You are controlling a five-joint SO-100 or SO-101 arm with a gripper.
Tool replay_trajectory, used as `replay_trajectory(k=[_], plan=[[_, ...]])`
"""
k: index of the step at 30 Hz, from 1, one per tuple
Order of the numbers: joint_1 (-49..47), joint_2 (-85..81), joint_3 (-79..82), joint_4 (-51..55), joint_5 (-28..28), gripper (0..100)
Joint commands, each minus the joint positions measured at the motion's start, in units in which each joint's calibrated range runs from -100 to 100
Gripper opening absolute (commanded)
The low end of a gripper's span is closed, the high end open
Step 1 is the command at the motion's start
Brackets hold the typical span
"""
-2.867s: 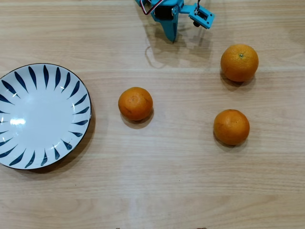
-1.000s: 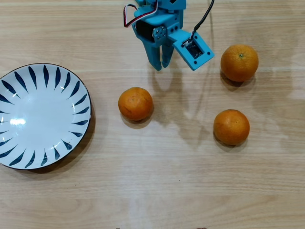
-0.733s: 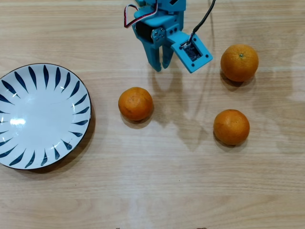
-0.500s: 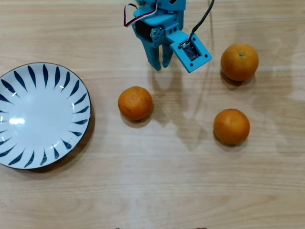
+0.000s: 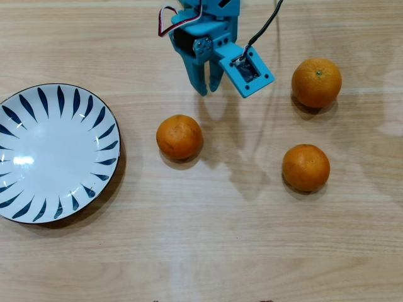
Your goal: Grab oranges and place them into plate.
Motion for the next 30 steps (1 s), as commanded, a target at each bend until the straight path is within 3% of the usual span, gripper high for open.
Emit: replay_trajectory(k=[1, 6, 11, 16, 23, 30], plan=[[1.1, -0.4, -2.3, -2.0, -0.8, 10], [0.8, -0.3, -1.5, -2.0, -1.2, 33], [0.7, -0.3, 3.5, -8.2, -2.1, 30], [2.9, 0.2, 7.8, -11.1, -4.8, 34], [5.7, 20.4, -7.5, -10.4, -5.4, 36], [5.4, 26.3, -14.4, -6.2, -9.2, 38]])
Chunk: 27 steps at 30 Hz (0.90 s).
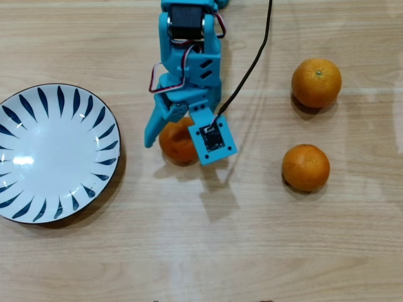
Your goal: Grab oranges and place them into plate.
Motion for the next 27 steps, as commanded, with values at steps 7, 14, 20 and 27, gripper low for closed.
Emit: replay_trajectory(k=[7, 14, 20, 27], plan=[[0.0, 0.1, -7.7, 9.6, -3.5, 38], [-3.3, -6.1, -12.6, 17.3, -5.3, 38], [-5.4, -6.2, -14.0, 19.4, -7.8, 39], [-4.1, -0.1, -13.8, 18.1, -7.3, 39]])
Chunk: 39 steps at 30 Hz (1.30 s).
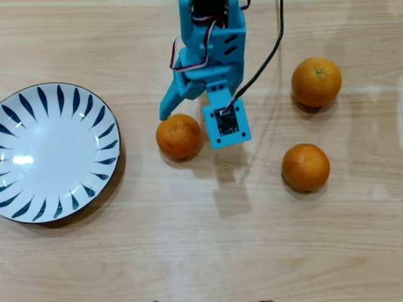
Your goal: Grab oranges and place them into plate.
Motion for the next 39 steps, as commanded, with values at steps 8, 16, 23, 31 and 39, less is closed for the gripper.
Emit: replay_trajectory(k=[8, 16, 23, 31, 39], plan=[[2.8, 8.1, -2.6, -4.6, 0.3, 39], [2.8, 9.8, -3.3, -5.5, 0.3, 44], [3.0, 10.2, -2.6, -7.3, 0.2, 44], [3.0, 14.2, -3.3, -11.7, 0.2, 44], [3.0, 15.1, -2.9, -11.8, 0.2, 40]])
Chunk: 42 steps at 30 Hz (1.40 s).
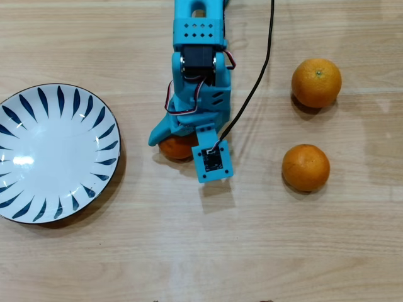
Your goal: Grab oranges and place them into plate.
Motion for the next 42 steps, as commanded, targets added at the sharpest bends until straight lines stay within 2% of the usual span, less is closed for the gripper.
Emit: replay_trajectory(k=[1, 4, 16, 21, 26, 31, 39, 42], plan=[[0.4, -0.5, -2.6, -0.7, 0.2, 37], [0.4, -0.6, -2.6, -0.4, 0.2, 34], [0.4, -3.1, -3.6, 0.2, 0.4, 33], [1.2, -13.3, -4.0, -0.4, 4.0, 34], [7.2, -22.1, -3.9, -1.1, 10.0, 34], [14.1, -24.0, -3.2, -9.0, 15.2, 34], [27.1, -15.3, -3.6, -17.7, 17.6, 34], [28.8, -10.7, -4.0, -20.1, 17.7, 34]])
